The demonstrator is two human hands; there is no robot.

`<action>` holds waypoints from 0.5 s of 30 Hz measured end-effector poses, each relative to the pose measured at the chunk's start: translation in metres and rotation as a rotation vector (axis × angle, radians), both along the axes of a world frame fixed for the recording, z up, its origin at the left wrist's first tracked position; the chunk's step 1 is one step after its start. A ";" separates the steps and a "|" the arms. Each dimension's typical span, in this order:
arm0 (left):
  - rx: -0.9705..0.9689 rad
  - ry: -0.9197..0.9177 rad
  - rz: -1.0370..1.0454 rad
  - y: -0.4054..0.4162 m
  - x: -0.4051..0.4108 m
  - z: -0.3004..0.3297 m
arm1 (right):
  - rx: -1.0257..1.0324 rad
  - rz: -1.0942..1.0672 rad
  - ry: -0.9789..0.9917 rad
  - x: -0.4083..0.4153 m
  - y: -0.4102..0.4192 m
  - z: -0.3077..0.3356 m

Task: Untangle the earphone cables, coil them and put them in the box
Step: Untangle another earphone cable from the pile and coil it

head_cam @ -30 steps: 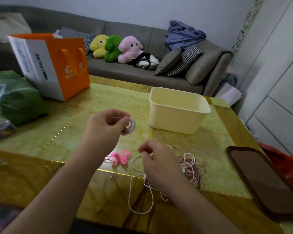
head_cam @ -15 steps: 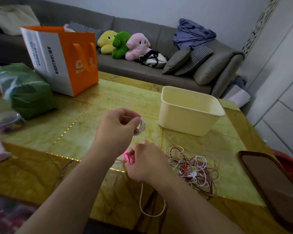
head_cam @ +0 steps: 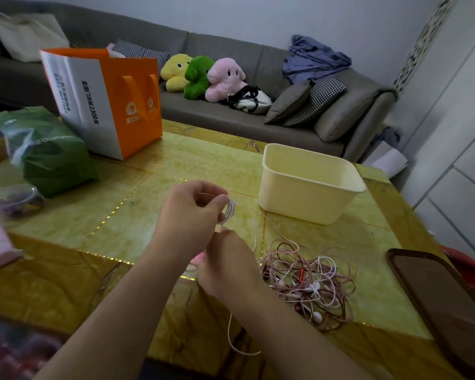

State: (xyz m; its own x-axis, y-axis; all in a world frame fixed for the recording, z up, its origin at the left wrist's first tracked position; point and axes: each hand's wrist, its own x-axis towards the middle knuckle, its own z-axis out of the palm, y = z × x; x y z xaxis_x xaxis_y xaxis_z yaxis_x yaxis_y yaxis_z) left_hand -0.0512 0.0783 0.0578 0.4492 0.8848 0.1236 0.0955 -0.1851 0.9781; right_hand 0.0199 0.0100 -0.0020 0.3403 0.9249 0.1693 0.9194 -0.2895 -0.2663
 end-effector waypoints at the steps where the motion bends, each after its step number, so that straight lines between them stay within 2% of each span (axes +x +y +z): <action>1: -0.002 -0.002 -0.001 0.000 0.000 0.000 | -0.013 0.009 -0.022 -0.001 0.000 0.001; 5: -0.010 -0.002 -0.004 -0.001 0.001 -0.001 | -0.028 0.021 -0.056 -0.004 -0.005 0.006; 15: -0.014 0.004 0.001 -0.001 0.000 0.001 | 0.091 0.030 -0.001 -0.004 -0.005 -0.006</action>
